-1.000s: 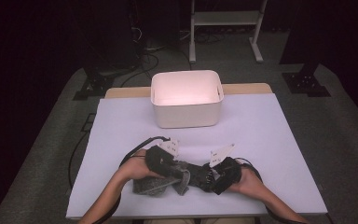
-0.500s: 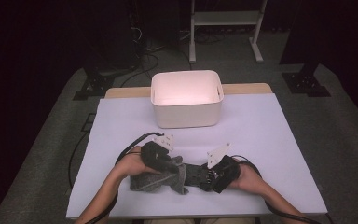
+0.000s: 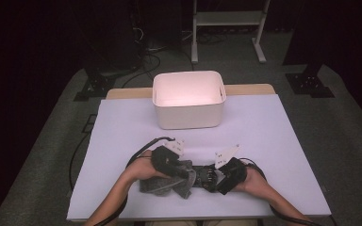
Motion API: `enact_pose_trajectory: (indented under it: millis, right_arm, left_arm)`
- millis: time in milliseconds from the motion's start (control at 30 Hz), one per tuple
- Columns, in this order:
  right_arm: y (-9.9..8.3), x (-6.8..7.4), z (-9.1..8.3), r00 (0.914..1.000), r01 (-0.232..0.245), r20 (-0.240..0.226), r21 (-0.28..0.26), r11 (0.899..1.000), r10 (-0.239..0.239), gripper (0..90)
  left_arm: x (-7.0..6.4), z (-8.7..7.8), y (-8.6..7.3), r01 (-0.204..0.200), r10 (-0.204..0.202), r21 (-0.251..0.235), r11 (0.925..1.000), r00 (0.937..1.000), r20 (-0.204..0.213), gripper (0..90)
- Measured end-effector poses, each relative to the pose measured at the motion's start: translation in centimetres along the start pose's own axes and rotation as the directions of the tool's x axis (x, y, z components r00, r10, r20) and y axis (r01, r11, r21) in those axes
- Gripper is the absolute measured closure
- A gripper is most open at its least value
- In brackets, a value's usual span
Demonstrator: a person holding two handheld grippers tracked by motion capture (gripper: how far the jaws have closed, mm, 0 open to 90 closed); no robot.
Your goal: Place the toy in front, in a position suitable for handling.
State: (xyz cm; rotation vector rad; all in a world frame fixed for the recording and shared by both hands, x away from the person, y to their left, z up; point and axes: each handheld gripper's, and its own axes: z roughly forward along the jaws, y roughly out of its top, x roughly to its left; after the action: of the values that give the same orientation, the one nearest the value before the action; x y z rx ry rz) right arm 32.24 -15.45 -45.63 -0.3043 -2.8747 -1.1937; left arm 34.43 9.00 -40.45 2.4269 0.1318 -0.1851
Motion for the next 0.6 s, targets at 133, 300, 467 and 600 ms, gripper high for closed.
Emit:
enact_pose_trajectory:
  millis: [133, 300, 467, 600]
  right_arm:
    - [0.1, 0.1, 0.0, 1.0000, 0.004, 0.006, -0.001, 1.000, -0.004, 22.4]
    - [0.2, 0.1, 0.1, 0.9998, 0.015, 0.015, -0.003, 1.000, -0.015, 22.4]
    - [0.1, 0.1, 0.4, 0.9996, 0.022, 0.017, 0.003, 1.000, -0.022, 22.4]
    - [0.1, 0.1, 0.4, 0.9999, 0.011, 0.010, -0.003, 1.000, -0.011, 22.5]
  left_arm:
    - [-0.1, 1.5, 2.1, -0.046, 0.045, 0.011, 0.9989, 0.9988, 0.020, 77.2]
    - [-0.1, 3.0, 4.3, -0.084, 0.086, -0.027, 0.9961, 0.9937, 0.071, 77.2]
    - [-0.4, 4.2, 5.3, -0.106, 0.106, -0.004, 0.9944, 0.9911, 0.081, 77.2]
    - [-0.5, 3.7, 5.0, -0.117, 0.116, 0.014, 0.9930, 0.9917, 0.055, 77.2]
